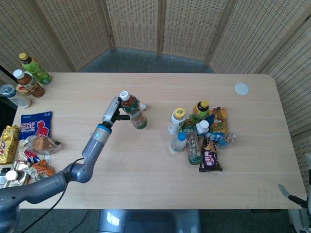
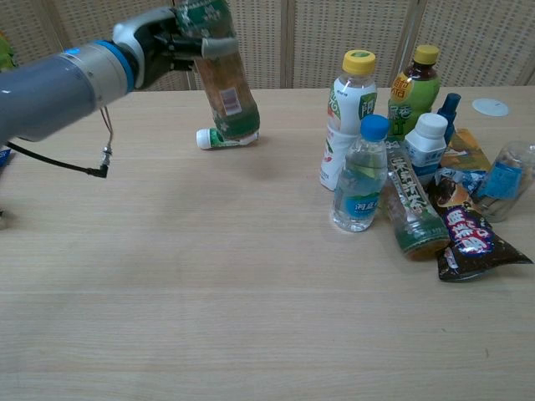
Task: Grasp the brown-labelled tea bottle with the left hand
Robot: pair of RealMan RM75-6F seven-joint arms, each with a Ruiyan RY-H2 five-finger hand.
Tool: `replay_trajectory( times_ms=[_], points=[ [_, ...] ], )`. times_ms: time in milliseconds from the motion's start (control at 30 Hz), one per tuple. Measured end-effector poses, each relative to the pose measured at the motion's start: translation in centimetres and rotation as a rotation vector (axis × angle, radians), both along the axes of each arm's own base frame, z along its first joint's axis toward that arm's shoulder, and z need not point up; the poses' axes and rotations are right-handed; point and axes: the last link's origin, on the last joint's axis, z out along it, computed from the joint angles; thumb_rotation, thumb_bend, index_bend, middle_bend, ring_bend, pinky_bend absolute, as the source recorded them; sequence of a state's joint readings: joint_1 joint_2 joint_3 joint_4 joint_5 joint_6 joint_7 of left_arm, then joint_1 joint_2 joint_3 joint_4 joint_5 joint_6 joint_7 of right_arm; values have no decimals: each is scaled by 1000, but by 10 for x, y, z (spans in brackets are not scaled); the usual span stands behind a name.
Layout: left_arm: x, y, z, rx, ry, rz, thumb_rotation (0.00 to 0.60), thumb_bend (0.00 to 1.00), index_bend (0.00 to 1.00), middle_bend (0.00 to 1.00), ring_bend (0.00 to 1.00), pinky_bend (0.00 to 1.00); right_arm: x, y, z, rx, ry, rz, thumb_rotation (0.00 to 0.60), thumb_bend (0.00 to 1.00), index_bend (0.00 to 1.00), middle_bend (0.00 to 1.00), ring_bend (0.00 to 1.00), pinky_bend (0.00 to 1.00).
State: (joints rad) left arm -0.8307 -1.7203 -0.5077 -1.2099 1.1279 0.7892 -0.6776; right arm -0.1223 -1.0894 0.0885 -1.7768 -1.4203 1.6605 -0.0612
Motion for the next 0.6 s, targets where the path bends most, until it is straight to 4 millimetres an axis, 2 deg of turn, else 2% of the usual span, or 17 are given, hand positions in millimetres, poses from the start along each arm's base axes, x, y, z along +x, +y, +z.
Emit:
replay_trajectory(
  times_ms=[133, 367, 467, 600],
  points=[
    [-1, -13, 45, 42, -12, -33, 600, 378, 636, 670, 604, 447, 0, -4, -4, 9, -15, 18, 522, 149, 0, 0, 0, 0],
    [-8, -45, 136, 154, 26, -45, 600, 370, 637, 667, 604, 447, -2, -9, -12, 28, -37, 43, 522, 150, 0, 0, 0, 0],
    [-12, -58, 164, 195, 37, -25, 600, 368, 637, 668, 604, 447, 0, -10, -15, 31, -46, 56, 524, 148, 0, 0, 0, 0],
    [-17, -66, 183, 224, 33, 3, 600, 368, 637, 668, 605, 447, 1, -10, -17, 35, -49, 64, 525, 148, 0, 0, 0, 0]
  ],
)
